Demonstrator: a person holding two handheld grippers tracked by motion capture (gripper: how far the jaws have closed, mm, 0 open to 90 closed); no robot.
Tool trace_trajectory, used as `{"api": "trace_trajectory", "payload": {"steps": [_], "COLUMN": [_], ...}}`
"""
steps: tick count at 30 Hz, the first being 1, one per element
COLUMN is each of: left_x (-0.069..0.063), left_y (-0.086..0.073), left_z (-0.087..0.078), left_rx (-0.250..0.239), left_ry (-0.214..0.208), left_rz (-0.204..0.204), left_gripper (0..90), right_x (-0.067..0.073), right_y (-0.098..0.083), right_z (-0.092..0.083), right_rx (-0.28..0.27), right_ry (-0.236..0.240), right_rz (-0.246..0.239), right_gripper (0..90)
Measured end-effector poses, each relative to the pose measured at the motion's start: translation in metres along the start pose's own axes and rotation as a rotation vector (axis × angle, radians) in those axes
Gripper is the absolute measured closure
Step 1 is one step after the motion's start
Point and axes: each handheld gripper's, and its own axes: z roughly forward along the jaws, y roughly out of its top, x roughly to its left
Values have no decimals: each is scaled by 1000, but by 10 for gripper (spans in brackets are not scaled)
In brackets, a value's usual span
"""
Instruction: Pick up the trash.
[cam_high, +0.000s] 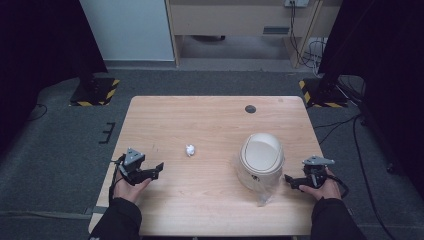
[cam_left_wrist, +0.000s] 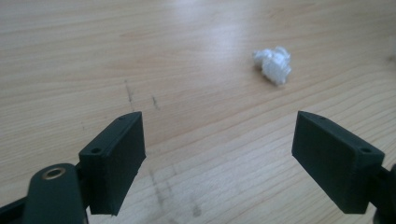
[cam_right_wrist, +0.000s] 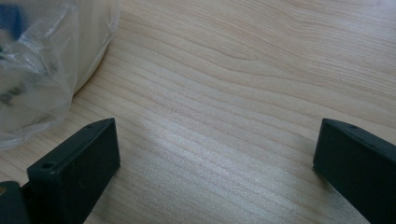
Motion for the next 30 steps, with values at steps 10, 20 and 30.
{"api": "trace_trajectory", "payload": {"steps": [10, 20, 30], "left_x": [-19, -41, -61], "left_y": [13, 29, 41], "left_z": [-9, -22, -30], "left_rx": [-118, -227, -268], "left_ry": [-71, -129, -183], "left_rz": [-38, -37, -8], "left_gripper": [168, 168, 172], "right_x": [0, 0, 0], "right_y": [0, 0, 0], "right_z": [0, 0, 0], "right_rx": [0, 0, 0], "right_ry": [0, 0, 0], "right_rz": [-1, 0, -1], "right_gripper": [8, 8, 8]}}
